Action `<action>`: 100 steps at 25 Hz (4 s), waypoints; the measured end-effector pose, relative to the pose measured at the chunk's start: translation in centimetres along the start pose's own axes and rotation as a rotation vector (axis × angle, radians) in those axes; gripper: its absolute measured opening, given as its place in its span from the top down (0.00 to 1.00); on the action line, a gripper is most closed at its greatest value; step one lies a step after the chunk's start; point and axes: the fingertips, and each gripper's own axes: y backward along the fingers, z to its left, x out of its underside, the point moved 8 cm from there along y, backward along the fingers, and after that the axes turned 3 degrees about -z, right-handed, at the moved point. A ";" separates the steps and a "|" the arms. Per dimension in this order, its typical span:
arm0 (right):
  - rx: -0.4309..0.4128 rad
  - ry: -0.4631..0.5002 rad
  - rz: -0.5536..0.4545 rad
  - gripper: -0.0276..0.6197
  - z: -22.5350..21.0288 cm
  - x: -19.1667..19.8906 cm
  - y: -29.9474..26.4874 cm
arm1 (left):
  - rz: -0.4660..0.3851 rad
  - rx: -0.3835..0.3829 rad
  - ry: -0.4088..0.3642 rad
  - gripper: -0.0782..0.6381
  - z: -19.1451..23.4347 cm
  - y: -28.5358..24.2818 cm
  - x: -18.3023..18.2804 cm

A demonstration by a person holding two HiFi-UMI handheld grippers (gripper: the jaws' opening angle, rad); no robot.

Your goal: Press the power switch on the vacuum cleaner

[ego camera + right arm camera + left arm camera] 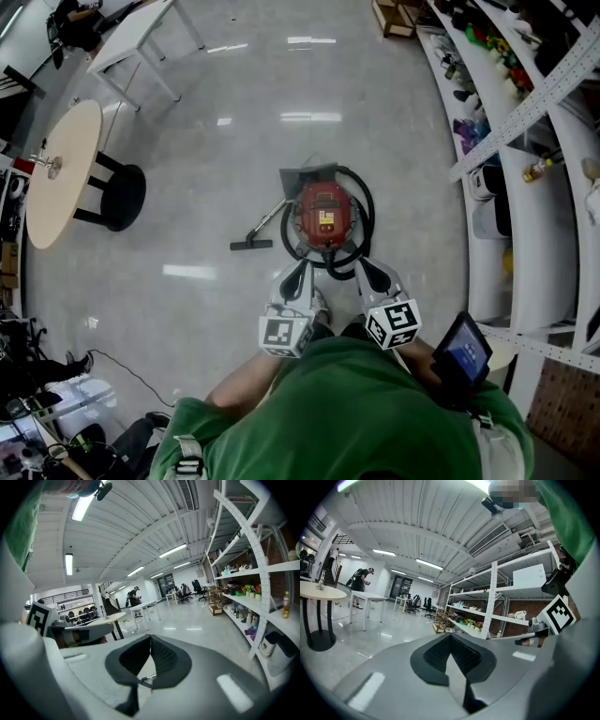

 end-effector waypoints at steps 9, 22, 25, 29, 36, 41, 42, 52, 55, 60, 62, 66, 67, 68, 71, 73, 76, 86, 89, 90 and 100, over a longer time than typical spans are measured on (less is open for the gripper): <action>0.061 0.003 0.023 0.95 0.3 -1.1 -5.9 | 0.043 0.018 0.009 0.88 5.2 -2.8 -0.5; 0.042 0.012 0.113 0.95 -3.8 0.8 -8.9 | 0.135 -0.057 0.013 0.88 6.1 -6.6 2.4; 0.026 0.012 0.148 0.95 -4.9 1.6 -10.4 | 0.165 -0.072 0.017 0.88 6.5 -7.7 3.3; 0.007 0.007 0.193 0.95 -6.5 3.2 -11.9 | 0.209 -0.095 0.024 0.88 6.6 -9.1 4.9; -0.014 -0.012 0.258 0.95 -9.2 6.1 -15.0 | 0.291 -0.112 0.035 0.88 6.8 -11.7 8.4; -0.024 -0.005 0.283 0.95 -10.5 8.4 -16.9 | 0.364 -0.120 0.030 0.88 7.5 -13.2 11.5; -0.026 -0.004 0.290 0.94 -10.8 8.8 -17.2 | 0.378 -0.125 0.030 0.88 7.7 -13.4 12.1; -0.054 0.017 0.393 0.94 -13.2 14.4 -21.3 | 0.487 -0.137 0.033 0.88 9.8 -16.0 18.6; -0.059 0.022 0.426 0.94 -13.8 16.7 -22.5 | 0.515 -0.140 0.045 0.88 10.5 -16.6 20.9; -0.082 0.030 0.470 0.94 -14.8 20.0 -23.5 | 0.557 -0.143 0.056 0.88 11.0 -17.1 24.2; -0.089 0.031 0.492 0.94 -15.1 21.2 -24.2 | 0.576 -0.144 0.061 0.88 11.6 -17.3 25.3; -0.109 0.045 0.527 0.94 -15.8 23.8 -25.3 | 0.600 -0.134 0.058 0.88 12.4 -17.8 27.6; -0.113 0.050 0.533 0.94 -15.9 24.4 -25.6 | 0.602 -0.128 0.055 0.88 12.5 -18.0 28.1; -0.117 0.053 0.539 0.94 -16.1 25.0 -25.9 | 0.604 -0.124 0.056 0.88 12.7 -18.1 28.6; -0.137 0.067 0.559 0.94 -16.3 26.5 -26.7 | 0.615 -0.124 0.076 0.88 13.1 -18.3 30.0; -0.153 0.079 0.572 0.94 -16.4 27.6 -27.4 | 0.623 -0.128 0.086 0.88 13.6 -18.5 31.0; -0.165 0.096 0.580 0.94 -16.6 29.2 -28.5 | 0.627 -0.131 0.097 0.88 14.1 -18.7 32.7; -0.181 0.124 0.623 0.94 -17.3 33.2 -29.7 | 0.655 -0.112 0.117 0.88 14.7 -18.7 36.6; -0.185 0.119 0.625 0.94 -17.3 33.8 -30.0 | 0.664 -0.104 0.119 0.88 14.7 -18.7 37.4; -0.186 0.116 0.627 0.94 -17.2 34.0 -30.1 | 0.666 -0.105 0.120 0.88 14.7 -18.7 37.6; -0.182 0.098 0.642 0.94 -17.3 35.1 -30.5 | 0.678 -0.103 0.128 0.88 15.0 -19.0 38.7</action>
